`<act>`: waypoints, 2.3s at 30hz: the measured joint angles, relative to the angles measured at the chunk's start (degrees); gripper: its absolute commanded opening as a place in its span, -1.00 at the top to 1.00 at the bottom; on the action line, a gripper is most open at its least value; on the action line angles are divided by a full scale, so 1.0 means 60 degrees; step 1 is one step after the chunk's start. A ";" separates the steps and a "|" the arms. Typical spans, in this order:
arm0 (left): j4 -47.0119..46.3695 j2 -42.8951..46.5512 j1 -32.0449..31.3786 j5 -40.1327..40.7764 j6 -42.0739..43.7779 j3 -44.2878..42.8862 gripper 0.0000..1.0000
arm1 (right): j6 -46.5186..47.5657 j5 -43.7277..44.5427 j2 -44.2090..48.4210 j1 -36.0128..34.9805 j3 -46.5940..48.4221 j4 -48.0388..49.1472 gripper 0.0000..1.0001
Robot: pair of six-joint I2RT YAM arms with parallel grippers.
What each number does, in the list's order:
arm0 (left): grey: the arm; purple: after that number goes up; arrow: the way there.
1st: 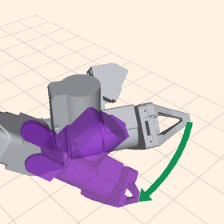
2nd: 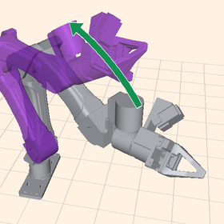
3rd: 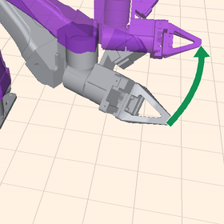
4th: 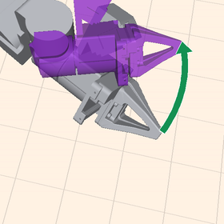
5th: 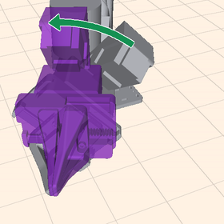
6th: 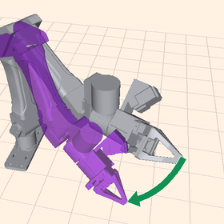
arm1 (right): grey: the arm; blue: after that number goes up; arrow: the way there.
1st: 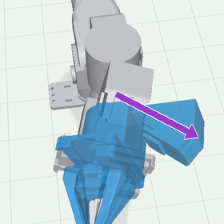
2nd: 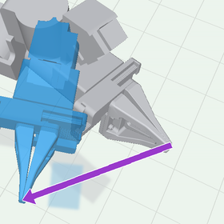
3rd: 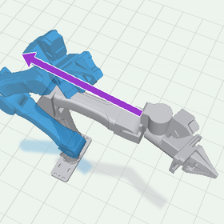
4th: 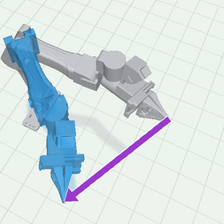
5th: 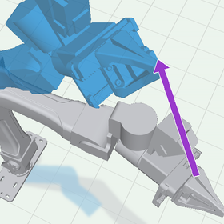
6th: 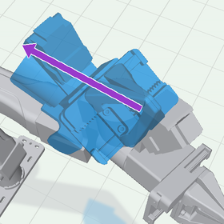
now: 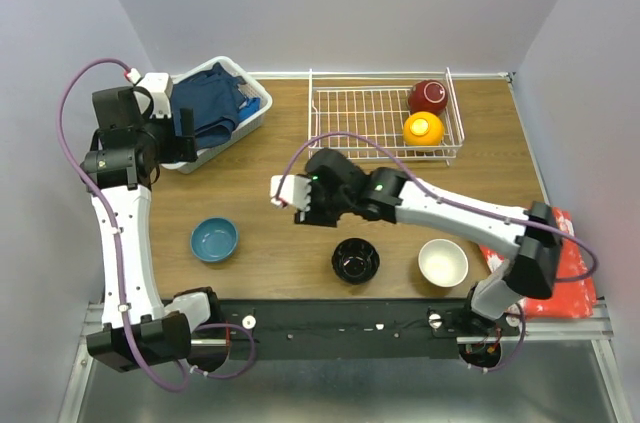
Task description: Load the bowls into the dish rack
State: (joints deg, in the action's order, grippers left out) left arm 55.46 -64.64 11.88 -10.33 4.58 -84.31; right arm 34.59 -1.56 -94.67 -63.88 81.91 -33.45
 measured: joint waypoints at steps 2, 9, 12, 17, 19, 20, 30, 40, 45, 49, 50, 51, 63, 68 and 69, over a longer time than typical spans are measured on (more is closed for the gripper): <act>-0.0157 0.0007 0.0000 -0.0178 0.0051 0.0262 -0.85 | -0.0339 0.0219 0.0510 0.0255 -0.0393 -0.0200 -0.08; -0.0557 0.0044 -0.0018 -0.0455 0.0361 0.0889 -0.85 | -0.0393 0.0102 0.2073 0.0430 -0.2459 -0.1785 0.03; -0.0678 0.0036 -0.0022 -0.0470 0.0444 0.0889 -0.84 | -0.0178 -0.0015 0.2401 0.0426 -0.2991 -0.2357 0.04; -0.0787 -0.0058 -0.0066 -0.0466 0.0448 0.0889 -0.84 | -0.0106 -0.0080 0.2849 0.0790 -0.3490 -0.2754 0.05; -0.0845 -0.0124 -0.0073 -0.0466 0.0448 0.0889 -0.84 | -0.0186 -0.0098 0.3060 0.1089 -0.3625 -0.2885 0.05; -0.0867 -0.0146 -0.0084 -0.0463 0.0448 0.0889 -0.84 | -0.0284 -0.0106 0.3220 0.1293 -0.3727 -0.2925 0.06; -0.1086 -0.0441 -0.0240 -0.0426 0.0437 0.0889 -0.84 | -0.1009 -0.0211 0.4127 0.2648 -0.4054 -0.3490 0.08; -0.1100 -0.0933 -0.0441 -0.0364 0.0437 0.0885 -0.82 | 0.1792 -0.2062 0.4033 0.2634 -0.3319 -0.4459 0.09; -0.1096 -0.0954 -0.0455 -0.0335 0.0444 0.0885 -0.82 | 0.3060 -0.2725 0.3045 0.1956 -0.2473 -0.4408 0.11; -0.1089 -0.0951 -0.0455 -0.0306 0.0448 0.0885 -0.82 | 0.3898 -0.2940 0.2583 0.1053 -0.2473 -0.4393 0.15; -0.1086 -0.0943 -0.0459 -0.0306 0.0452 0.0885 -0.83 | 0.4095 -0.2987 0.2473 0.0852 -0.2473 -0.4404 0.15; -0.1086 -0.0936 -0.0459 -0.0306 0.0455 0.0885 -0.83 | 0.4320 -0.3013 0.2390 0.0721 -0.2484 -0.4404 0.15; -0.0980 -0.0503 -0.0459 -0.0306 0.0707 0.1060 -0.83 | 0.4572 -0.3020 0.2244 -0.0262 -0.3570 -0.4084 0.14; -0.0925 -0.0372 -0.0459 -0.0310 0.0801 0.1107 -0.82 | 0.4488 -0.2747 0.1912 -0.0299 -0.3829 -0.3606 0.18; -0.0914 -0.0339 -0.0459 -0.0310 0.0827 0.1129 -0.83 | 0.4481 -0.2696 0.1843 -0.0306 -0.3832 -0.3493 0.19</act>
State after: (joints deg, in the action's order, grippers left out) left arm 49.98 -66.67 9.13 -12.19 9.54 -77.54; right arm 61.47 -17.74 -83.61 -65.71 58.92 -54.41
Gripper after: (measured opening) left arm 0.915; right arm 0.425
